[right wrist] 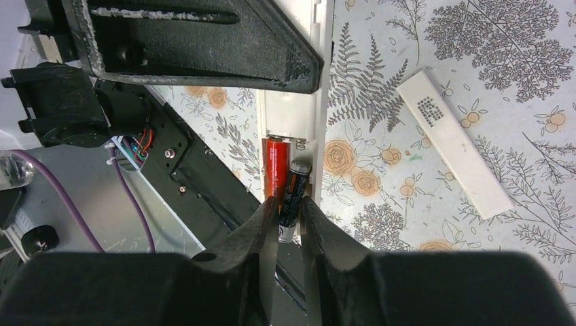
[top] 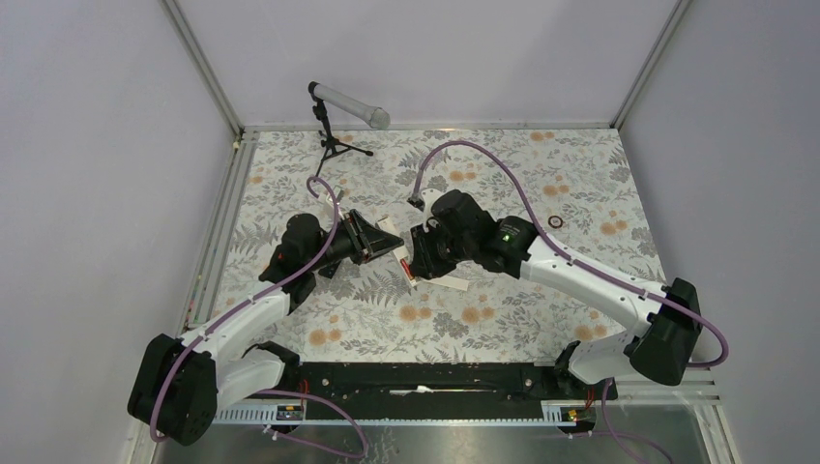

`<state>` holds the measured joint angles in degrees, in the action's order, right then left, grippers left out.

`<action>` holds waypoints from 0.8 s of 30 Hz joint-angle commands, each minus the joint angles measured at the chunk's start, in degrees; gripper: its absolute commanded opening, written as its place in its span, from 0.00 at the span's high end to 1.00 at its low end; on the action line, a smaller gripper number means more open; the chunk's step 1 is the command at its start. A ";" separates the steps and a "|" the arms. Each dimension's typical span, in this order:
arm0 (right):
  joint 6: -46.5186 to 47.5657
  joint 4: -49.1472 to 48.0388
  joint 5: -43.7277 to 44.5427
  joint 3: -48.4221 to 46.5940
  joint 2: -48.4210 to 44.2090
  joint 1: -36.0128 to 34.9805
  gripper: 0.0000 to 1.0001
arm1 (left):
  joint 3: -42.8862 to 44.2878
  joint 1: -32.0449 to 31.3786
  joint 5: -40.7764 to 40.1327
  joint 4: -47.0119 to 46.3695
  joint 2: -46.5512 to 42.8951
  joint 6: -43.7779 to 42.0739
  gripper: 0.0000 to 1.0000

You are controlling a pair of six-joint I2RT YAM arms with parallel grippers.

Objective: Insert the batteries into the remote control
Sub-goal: Load the battery into the remote control.

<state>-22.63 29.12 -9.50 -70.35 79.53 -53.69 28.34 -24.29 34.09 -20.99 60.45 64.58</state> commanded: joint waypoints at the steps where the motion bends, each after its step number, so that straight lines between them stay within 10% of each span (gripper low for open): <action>1: 1.19 0.09 2.83 -2.58 0.67 -0.70 0.75 | 0.63 -0.12 1.07 -4.35 -1.38 1.19 1.00; 24: -1.78 -1.79 6.71 -4.19 -0.51 -0.89 0.64 | 1.02 0.68 2.28 -4.94 -1.64 2.90 1.00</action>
<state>-23.86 28.01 -6.20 -71.48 79.79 -54.50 28.34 -24.14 34.26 -21.10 60.45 66.22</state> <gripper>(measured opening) 0.342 0.290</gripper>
